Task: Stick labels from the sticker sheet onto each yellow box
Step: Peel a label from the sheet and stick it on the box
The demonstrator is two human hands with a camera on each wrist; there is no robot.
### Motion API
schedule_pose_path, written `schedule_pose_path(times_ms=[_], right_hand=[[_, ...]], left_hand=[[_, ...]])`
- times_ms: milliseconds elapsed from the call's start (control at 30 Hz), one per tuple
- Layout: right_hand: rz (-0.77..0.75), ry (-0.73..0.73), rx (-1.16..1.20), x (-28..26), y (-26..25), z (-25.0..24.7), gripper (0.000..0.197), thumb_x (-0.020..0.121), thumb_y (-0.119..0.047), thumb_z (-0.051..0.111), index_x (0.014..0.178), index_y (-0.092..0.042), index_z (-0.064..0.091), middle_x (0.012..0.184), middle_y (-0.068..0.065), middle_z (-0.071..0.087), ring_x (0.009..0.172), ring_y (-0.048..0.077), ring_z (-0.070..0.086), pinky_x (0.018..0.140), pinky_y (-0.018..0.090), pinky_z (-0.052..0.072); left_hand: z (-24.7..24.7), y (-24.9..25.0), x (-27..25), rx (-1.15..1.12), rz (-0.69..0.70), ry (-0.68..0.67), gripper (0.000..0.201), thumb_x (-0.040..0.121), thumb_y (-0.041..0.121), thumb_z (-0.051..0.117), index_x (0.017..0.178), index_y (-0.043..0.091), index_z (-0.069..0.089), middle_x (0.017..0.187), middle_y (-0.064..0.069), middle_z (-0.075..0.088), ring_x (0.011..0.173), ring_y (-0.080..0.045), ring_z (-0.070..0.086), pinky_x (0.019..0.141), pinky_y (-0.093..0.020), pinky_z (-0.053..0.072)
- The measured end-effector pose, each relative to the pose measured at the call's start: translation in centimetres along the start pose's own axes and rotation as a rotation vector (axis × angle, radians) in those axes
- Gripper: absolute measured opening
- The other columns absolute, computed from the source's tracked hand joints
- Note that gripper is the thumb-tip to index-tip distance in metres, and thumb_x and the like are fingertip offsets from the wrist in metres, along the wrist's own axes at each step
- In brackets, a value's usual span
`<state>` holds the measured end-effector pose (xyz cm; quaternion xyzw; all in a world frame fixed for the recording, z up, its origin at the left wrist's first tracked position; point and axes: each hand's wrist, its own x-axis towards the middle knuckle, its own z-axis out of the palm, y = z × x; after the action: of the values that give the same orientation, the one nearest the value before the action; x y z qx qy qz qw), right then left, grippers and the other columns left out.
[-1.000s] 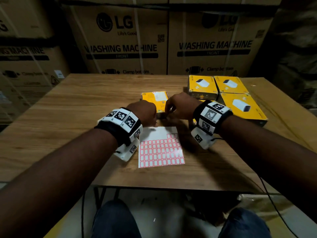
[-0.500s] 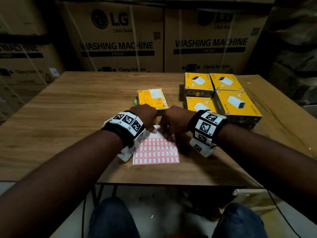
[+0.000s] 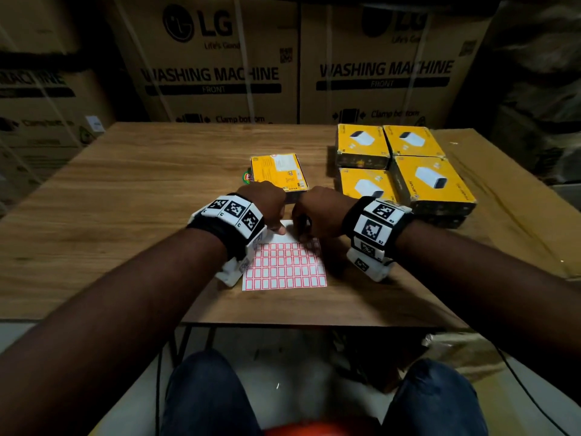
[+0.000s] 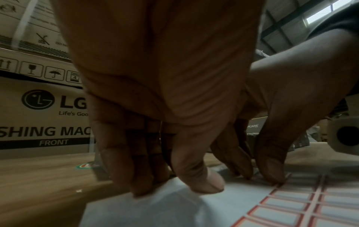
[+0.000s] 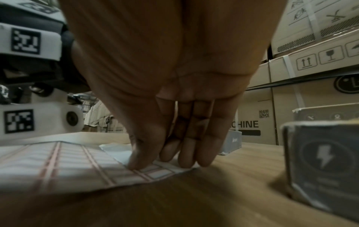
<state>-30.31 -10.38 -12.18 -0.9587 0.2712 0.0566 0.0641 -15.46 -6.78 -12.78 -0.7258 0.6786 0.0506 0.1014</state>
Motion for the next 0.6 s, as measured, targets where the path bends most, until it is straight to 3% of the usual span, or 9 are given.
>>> schedule_pose_path(times_ms=[167, 300, 400, 600], right_hand=[[-0.027, -0.035, -0.058, 0.1, -0.3, 0.1, 0.023, 0.079, -0.011, 0.069, 0.098, -0.022, 0.074, 0.102, -0.003, 0.070, 0.095, 0.021, 0.063, 0.068, 0.023, 0.037], [-0.027, -0.010, -0.008, -0.1, -0.1, 0.1, 0.026, 0.077, -0.008, 0.069, 0.098, -0.022, 0.072, 0.100, -0.003, 0.071, 0.094, 0.020, 0.065, 0.072, 0.027, 0.048], [-0.033, 0.009, 0.021, -0.3, 0.1, -0.1, 0.027, 0.079, -0.010, 0.069, 0.102, -0.023, 0.073, 0.102, -0.003, 0.071, 0.095, 0.019, 0.065, 0.081, 0.031, 0.053], [-0.031, 0.088, 0.104, 0.0, 0.9, -0.2, 0.026, 0.082, -0.011, 0.066, 0.105, -0.020, 0.075, 0.104, 0.001, 0.072, 0.096, 0.020, 0.066, 0.078, 0.025, 0.048]], left_hand=[[0.1, 0.0, -0.3, -0.048, -0.002, -0.016, 0.040, 0.072, 0.039, 0.082, 0.104, 0.020, 0.067, 0.099, 0.000, 0.070, 0.093, -0.024, 0.066, 0.076, -0.031, 0.051], [0.1, -0.3, -0.3, -0.092, 0.013, -0.041, 0.041, 0.074, 0.037, 0.081, 0.108, 0.019, 0.064, 0.100, -0.001, 0.069, 0.097, -0.025, 0.066, 0.084, -0.034, 0.053], [0.1, -0.5, -0.4, -0.085, 0.027, -0.029, 0.042, 0.080, 0.039, 0.077, 0.112, 0.016, 0.065, 0.100, -0.004, 0.068, 0.098, -0.025, 0.063, 0.075, -0.028, 0.044], [-0.9, -1.3, -0.6, -0.341, -0.026, 0.028, 0.014, 0.080, 0.027, 0.076, 0.078, 0.022, 0.064, 0.082, 0.003, 0.063, 0.085, -0.015, 0.059, 0.070, -0.023, 0.039]])
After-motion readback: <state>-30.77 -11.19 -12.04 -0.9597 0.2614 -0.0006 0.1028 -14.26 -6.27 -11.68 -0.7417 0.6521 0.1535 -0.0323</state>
